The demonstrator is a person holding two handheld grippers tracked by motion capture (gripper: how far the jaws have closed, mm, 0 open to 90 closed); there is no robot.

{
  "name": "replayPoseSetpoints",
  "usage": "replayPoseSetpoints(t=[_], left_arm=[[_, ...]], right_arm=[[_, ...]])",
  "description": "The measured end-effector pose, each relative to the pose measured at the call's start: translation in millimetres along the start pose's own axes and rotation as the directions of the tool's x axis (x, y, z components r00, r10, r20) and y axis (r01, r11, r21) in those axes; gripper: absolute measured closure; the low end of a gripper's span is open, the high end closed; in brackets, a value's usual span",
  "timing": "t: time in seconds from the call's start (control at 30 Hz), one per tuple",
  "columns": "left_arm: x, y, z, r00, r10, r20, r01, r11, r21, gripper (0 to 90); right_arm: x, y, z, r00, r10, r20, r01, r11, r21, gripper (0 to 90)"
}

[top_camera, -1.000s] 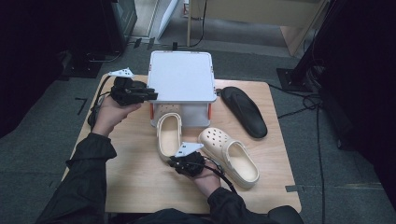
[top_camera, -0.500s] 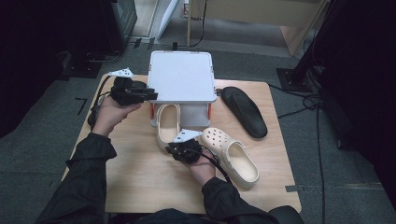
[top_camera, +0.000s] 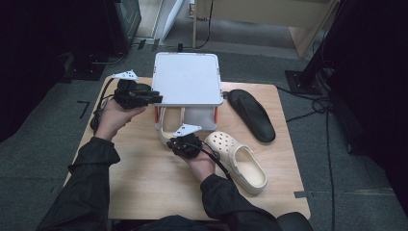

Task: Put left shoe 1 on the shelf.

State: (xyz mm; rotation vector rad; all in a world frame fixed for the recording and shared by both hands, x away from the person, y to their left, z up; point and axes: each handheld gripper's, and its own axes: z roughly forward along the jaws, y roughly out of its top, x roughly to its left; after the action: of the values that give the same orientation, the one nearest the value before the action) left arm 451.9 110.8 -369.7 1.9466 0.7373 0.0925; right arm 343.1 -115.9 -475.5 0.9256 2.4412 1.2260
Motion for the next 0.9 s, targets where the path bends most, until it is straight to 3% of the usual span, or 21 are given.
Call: replayPoseSetpoints(t=[0.13, 0.27, 0.37, 0.43, 0.7, 0.9], left_arm=[[0.0, 0.1, -0.1, 1.0, -0.001, -0.006, 0.001, 1.0, -0.001, 66.4], [0.6, -0.1, -0.2, 1.0, -0.007, -0.002, 0.007, 1.0, -0.002, 66.5], [0.9, -0.1, -0.2, 1.0, -0.008, 0.0, 0.008, 1.0, -0.002, 66.6], [1.0, -0.1, -0.3, 1.0, -0.009, 0.001, 0.009, 1.0, -0.002, 66.5], [0.9, -0.2, -0.4, 1.0, -0.009, 0.002, 0.009, 1.0, -0.001, 66.6], [1.5, -0.3, -0.5, 0.9999, -0.01, 0.003, 0.01, 0.9999, -0.003, 66.8]], right_arm=[[-7.3, 5.5, 5.0, 0.9996, 0.024, -0.013, -0.024, 1.0, -0.018, 75.2], [-11.7, 11.4, 10.8, 0.9997, 0.022, 0.014, -0.021, 1.0, -0.012, 73.8], [-15.1, 15.0, 13.3, 0.9994, 0.033, 0.004, -0.033, 0.999, -0.024, 73.7], [-17.8, 16.9, 16.2, 0.9997, 0.012, 0.022, -0.011, 0.999, -0.03, 73.7], [-29.4, 21.1, 26.9, 0.9983, 0.058, 0.006, -0.057, 0.997, -0.051, 66.4], [-26.3, 19.7, 14.9, 0.9973, 0.067, -0.028, -0.068, 0.997, -0.04, 66.0]])
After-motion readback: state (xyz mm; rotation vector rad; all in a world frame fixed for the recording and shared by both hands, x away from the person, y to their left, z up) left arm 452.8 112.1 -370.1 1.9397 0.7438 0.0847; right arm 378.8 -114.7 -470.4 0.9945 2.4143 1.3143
